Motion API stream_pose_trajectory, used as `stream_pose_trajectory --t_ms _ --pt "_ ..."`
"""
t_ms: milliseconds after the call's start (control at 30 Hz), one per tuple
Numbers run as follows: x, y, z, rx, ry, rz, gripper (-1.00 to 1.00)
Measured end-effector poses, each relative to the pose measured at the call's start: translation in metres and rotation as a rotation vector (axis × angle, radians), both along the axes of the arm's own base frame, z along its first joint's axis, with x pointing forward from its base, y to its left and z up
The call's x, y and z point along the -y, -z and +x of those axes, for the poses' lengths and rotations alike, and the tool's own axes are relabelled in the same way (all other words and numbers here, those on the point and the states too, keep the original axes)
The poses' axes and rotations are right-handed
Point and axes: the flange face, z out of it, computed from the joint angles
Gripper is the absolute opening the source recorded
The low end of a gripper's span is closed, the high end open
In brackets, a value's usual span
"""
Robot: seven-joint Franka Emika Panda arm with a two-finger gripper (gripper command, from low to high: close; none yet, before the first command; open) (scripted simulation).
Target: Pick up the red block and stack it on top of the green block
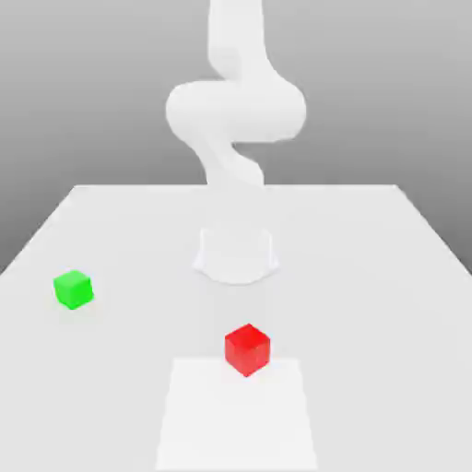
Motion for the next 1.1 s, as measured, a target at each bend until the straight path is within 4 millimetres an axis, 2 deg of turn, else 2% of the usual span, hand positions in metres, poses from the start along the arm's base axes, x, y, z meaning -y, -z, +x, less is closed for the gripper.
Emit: stream_pose_trajectory --t_ms 133,233,300,433,500,600,667,900,933,1100 --pt "-0.002 0.099 0.032 -0.147 0.124 0.104 0.00" --pt "-0.006 0.174 0.041 -0.256 0.224 0.165 0.00" --pt "-0.008 0.225 0.039 -0.329 0.297 0.199 0.00" --pt "-0.013 0.326 0.017 -0.481 0.461 0.251 0.00" --pt "-0.015 0.372 -0.004 -0.553 0.549 0.266 0.00" --pt "-0.017 0.429 -0.042 -0.650 0.677 0.274 0.00" --pt "-0.018 0.453 -0.055 -0.680 0.720 0.273 0.00" --pt "-0.018 0.507 -0.060 -0.690 0.734 0.275 0.00" --pt "-0.018 0.514 -0.061 -0.691 0.734 0.275 -1.00" --pt "-0.018 0.514 -0.060 -0.689 0.733 0.276 -1.00"
